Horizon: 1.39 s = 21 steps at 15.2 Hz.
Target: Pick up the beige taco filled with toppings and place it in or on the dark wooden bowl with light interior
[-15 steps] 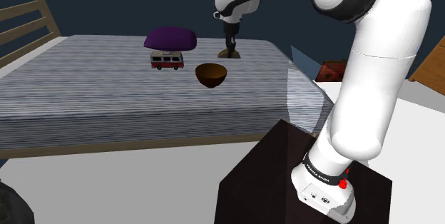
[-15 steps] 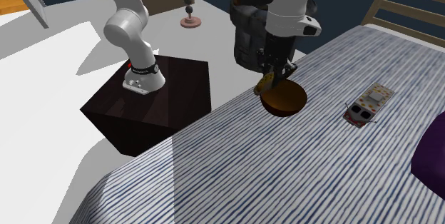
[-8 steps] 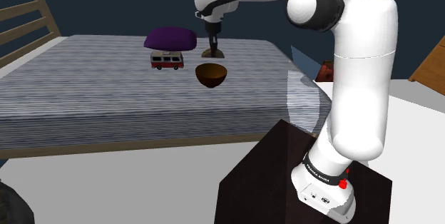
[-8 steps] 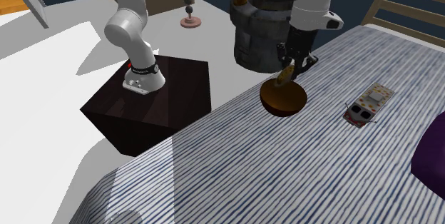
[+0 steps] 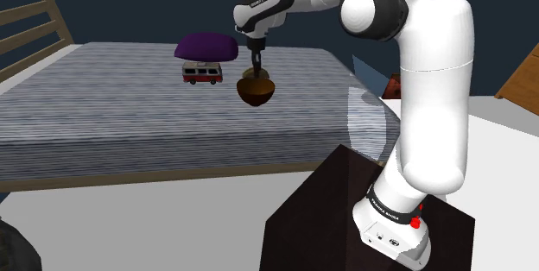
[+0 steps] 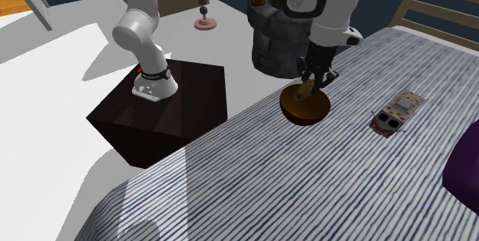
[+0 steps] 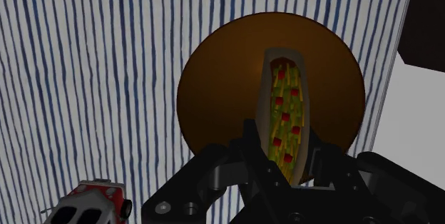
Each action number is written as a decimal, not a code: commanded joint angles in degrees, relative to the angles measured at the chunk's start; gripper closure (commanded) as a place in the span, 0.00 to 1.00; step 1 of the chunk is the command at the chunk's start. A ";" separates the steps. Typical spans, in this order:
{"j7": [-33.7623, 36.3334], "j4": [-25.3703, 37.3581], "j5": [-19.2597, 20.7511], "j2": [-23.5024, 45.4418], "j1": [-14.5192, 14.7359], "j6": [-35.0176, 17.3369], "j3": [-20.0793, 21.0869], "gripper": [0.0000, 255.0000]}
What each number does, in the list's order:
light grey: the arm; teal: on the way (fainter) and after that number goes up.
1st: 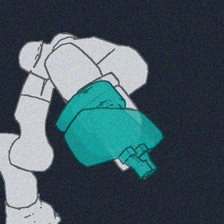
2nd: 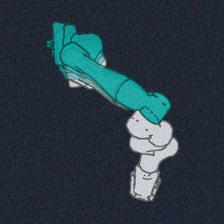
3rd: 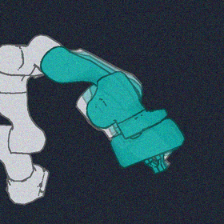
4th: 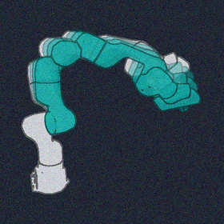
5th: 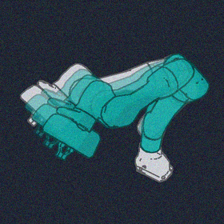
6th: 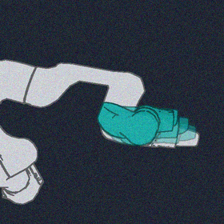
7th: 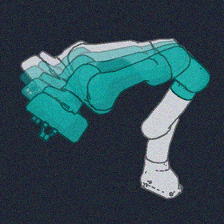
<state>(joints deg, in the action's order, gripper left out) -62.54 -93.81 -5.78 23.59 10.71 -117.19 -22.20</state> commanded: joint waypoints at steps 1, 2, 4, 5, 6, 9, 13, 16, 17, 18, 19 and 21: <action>-0.11 -0.80 -0.22 0.49 -0.06 -1.30 0.10 1.00; -0.15 -1.19 -0.33 0.77 -0.09 -1.95 0.16 1.00; -0.26 -1.93 -0.58 1.35 -0.16 -3.24 0.29 1.00; -0.32 -2.37 -0.75 1.74 -0.21 -4.05 0.38 1.00; -0.32 -2.38 -0.75 1.73 -0.21 -4.05 0.38 1.00; -0.32 -2.37 -0.75 1.74 -0.21 -4.05 0.38 1.00; -0.32 -2.37 -0.75 1.74 -0.21 -4.05 0.38 1.00; -0.32 -2.37 -0.75 1.74 -0.21 -4.05 0.38 0.00; -0.32 -2.37 -0.75 1.74 -0.21 -4.05 0.38 0.00; -0.32 -2.37 -0.75 1.74 -0.21 -4.05 0.38 0.00; -0.32 -2.37 -0.75 1.74 -0.21 -4.05 0.38 0.00; 0.10 -0.69 -0.07 0.17 0.11 -0.88 0.08 0.00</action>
<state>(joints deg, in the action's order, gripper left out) -62.62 -95.53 -6.10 24.27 10.72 -119.60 -22.02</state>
